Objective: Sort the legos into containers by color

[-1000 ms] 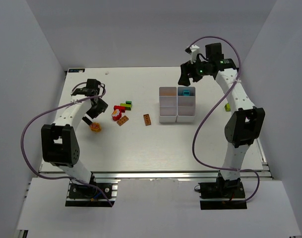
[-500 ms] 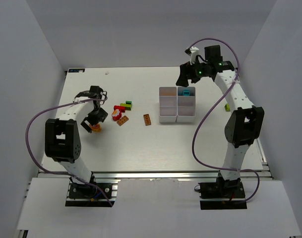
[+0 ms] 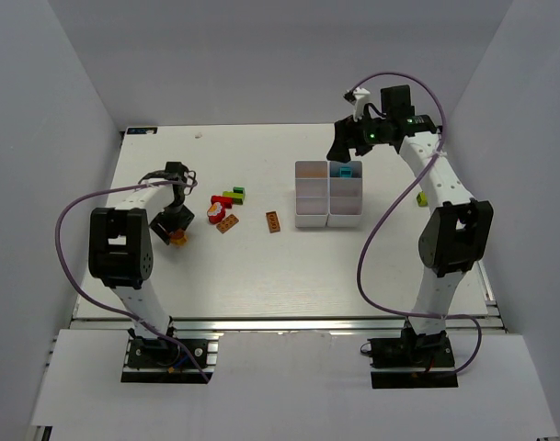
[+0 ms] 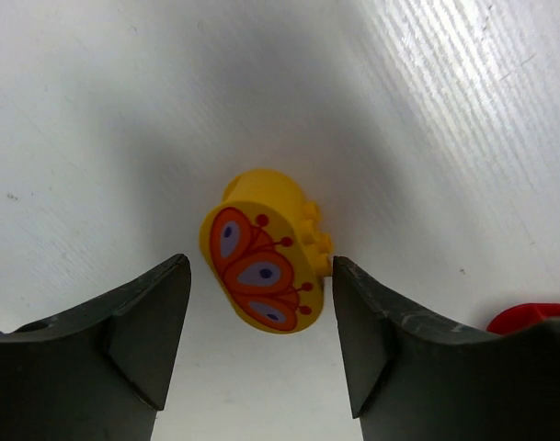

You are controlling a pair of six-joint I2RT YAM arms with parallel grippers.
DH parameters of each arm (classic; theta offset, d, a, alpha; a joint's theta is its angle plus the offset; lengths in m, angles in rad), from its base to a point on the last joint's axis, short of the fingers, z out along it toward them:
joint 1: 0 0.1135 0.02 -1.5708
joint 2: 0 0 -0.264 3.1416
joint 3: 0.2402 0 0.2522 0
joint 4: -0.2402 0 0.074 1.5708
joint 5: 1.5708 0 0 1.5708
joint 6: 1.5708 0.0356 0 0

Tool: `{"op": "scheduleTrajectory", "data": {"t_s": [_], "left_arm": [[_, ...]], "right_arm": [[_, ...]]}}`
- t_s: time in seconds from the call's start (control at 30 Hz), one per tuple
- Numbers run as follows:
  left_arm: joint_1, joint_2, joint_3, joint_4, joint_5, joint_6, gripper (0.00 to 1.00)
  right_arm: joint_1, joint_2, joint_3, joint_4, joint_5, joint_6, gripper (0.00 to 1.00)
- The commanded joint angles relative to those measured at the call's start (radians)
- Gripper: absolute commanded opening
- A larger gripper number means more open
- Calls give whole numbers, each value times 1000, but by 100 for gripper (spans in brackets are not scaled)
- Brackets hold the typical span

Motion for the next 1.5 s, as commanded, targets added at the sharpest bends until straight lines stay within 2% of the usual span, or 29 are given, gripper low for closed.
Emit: {"op": "scheduleTrajectory", "data": {"t_s": [0.0,0.13,0.4,0.53,0.57,0.63,0.67,0.77,0.9,1.1,1.27,1.47], "left_arm": [[9,-14,14,35,-41,13,72],[15,-6,5,51,-47,27,61],[15,-21,-20,77,-48,47,60],[17,-46,-34,89,-33,50,42],[18,-55,-38,98,-24,51,31],[17,-96,-55,117,20,54,22],[17,-115,-64,127,42,57,12],[8,-200,-103,189,125,61,0],[-26,-306,-129,219,162,58,0],[-109,-434,-146,350,353,64,0],[-239,-472,-150,541,550,-16,0],[-357,-445,-103,733,582,-81,0]], "right_arm": [[-1,-56,-8,18,-9,-2,85],[-1,-61,-8,14,-5,-5,86],[-1,-64,-8,9,0,-8,86],[-1,-64,-6,9,1,-8,86],[-1,-64,-5,7,3,-8,86],[-1,-66,-3,7,4,-8,86],[1,-66,-2,9,4,-10,86],[-1,-70,-2,12,7,-11,86],[1,-75,-5,15,11,-8,86],[-1,-85,-6,23,23,-11,86],[-1,-99,-9,34,44,-19,86],[-2,-133,-32,57,78,-19,86]]}}
